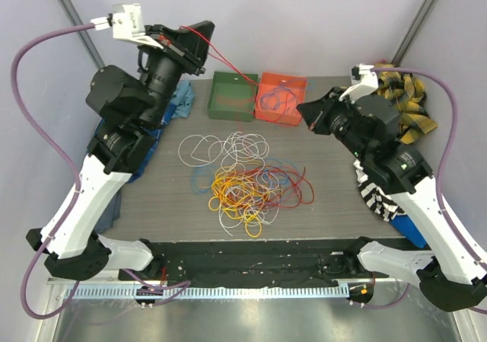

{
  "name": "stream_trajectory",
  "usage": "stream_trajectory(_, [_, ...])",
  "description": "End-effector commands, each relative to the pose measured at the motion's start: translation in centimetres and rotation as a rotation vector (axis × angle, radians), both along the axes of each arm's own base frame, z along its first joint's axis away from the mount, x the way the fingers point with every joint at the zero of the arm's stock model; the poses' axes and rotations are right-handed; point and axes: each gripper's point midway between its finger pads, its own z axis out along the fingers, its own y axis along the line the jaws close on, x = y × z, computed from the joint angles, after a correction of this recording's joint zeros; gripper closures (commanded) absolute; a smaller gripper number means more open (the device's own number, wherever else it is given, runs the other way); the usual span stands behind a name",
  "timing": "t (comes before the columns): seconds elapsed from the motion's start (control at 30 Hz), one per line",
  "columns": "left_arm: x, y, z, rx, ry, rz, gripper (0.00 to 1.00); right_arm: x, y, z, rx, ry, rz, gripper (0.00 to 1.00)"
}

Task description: Untangle the cables

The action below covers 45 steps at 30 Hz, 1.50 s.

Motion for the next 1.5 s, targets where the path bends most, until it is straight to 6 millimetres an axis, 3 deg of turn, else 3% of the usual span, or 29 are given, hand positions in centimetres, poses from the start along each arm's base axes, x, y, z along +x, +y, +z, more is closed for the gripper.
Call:
stream_trajectory(0.0, [3.2, -4.6, -11.0, 0.224, 0.264, -0.070, 1.00, 0.1, 1.9, -1.2, 0.061, -0.005, 0.072, 0.99])
stream_trajectory(0.3, [3.5, -5.0, -15.8, 0.263, 0.334, -0.077, 1.00, 1.4, 4.7, -1.7, 0.072, 0.007, 0.144, 0.99])
stream_trajectory(0.57, [5.6, -5.5, -17.4, 0.315, 0.358, -0.026, 1.00, 4.3, 7.3, -2.3, 0.053, 0.027, 0.170, 0.99])
stream_trajectory(0.73, [6.1, -5.3, -19.4, 0.332, 0.386, -0.016, 1.00, 5.6, 8.5, -2.6, 0.050, 0.030, 0.187, 0.99])
stream_trajectory(0.8, [6.2, -5.0, -19.7, 0.331, 0.391, -0.012, 1.00, 5.9, 8.8, -3.5, 0.032, 0.047, 0.192, 0.99])
stream_trajectory(0.97, [6.1, -4.7, -18.4, 0.322, 0.377, -0.017, 1.00, 4.1, 10.6, -4.5, 0.013, 0.007, 0.307, 0.99])
stream_trajectory(1.0, [6.1, -5.0, -18.3, 0.325, 0.377, -0.029, 1.00, 3.8, 11.0, -5.6, -0.007, 0.012, 0.319, 0.99])
stream_trajectory(1.23, [6.8, -6.0, -19.2, 0.330, 0.418, -0.045, 1.00, 1.2, 12.7, -7.5, -0.028, 0.001, 0.380, 0.99])
stream_trajectory(1.33, [8.1, -5.3, -19.5, 0.336, 0.418, 0.026, 1.00, 2.2, 11.7, -8.1, -0.053, 0.010, 0.306, 0.99])
stream_trajectory(1.4, [9.2, -5.2, -20.2, 0.350, 0.437, 0.048, 1.00, 3.2, 11.7, -7.7, -0.074, 0.005, 0.270, 0.99])
stream_trajectory(1.47, [10.1, -4.6, -19.7, 0.331, 0.446, 0.063, 1.00, 4.9, 12.1, -6.8, -0.090, 0.000, 0.239, 0.99])
